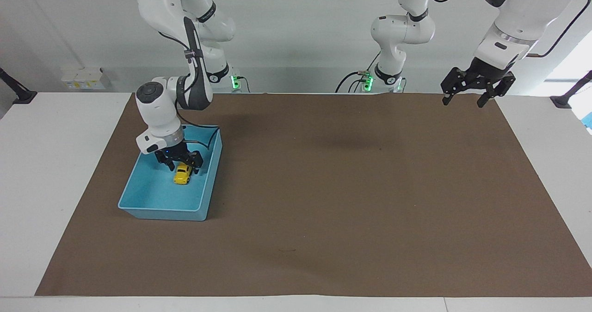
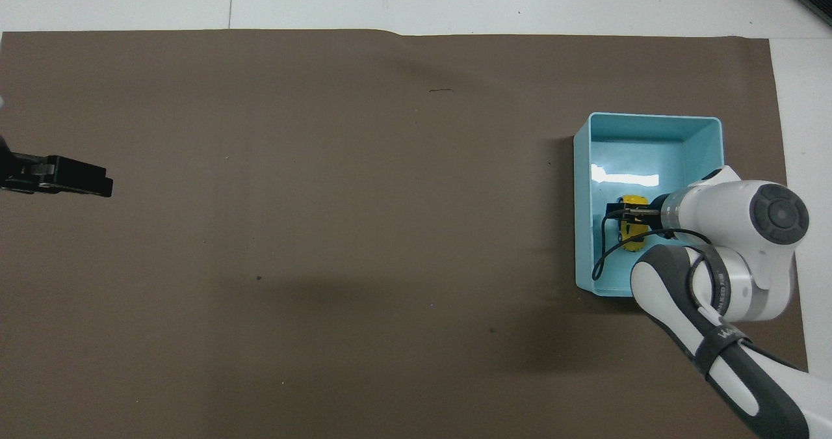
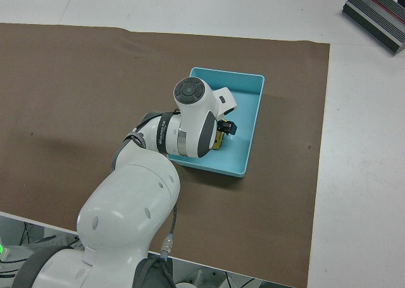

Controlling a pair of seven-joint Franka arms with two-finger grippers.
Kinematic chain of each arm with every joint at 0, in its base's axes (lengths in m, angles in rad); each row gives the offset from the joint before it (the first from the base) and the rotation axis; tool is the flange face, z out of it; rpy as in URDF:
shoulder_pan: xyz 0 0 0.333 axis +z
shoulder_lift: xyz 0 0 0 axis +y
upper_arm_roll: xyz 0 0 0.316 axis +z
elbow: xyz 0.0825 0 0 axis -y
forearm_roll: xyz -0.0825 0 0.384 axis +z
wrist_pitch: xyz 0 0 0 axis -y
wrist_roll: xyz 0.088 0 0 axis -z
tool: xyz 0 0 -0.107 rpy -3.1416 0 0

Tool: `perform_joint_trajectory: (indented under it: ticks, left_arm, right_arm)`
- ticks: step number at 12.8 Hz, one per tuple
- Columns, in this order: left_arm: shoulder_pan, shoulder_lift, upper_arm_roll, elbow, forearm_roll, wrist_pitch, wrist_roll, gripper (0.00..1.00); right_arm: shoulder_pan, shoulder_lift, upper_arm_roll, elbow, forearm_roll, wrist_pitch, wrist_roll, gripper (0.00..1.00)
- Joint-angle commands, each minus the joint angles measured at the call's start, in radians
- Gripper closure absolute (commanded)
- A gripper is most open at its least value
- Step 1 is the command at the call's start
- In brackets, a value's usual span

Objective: Wind up and store yellow beetle car
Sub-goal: 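Lower the held car onto the box floor with the right gripper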

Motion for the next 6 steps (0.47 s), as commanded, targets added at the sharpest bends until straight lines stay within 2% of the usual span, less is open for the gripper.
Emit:
perform_joint_trajectory:
  ticks: [1, 6]
  left_arm:
    - [0.009, -0.011, -0.005, -0.003, 0.005, -0.005, 0.012, 0.00]
    - [0.009, -0.011, -0.005, -0.003, 0.005, -0.005, 0.012, 0.00]
  right_arm:
    - [-0.004, -0.018, 0.008, 0.109, 0.000, -0.163, -0.028, 0.00]
    - [-0.003, -0.047, 0.010, 0.234, 0.002, -0.368, -0.018, 0.00]
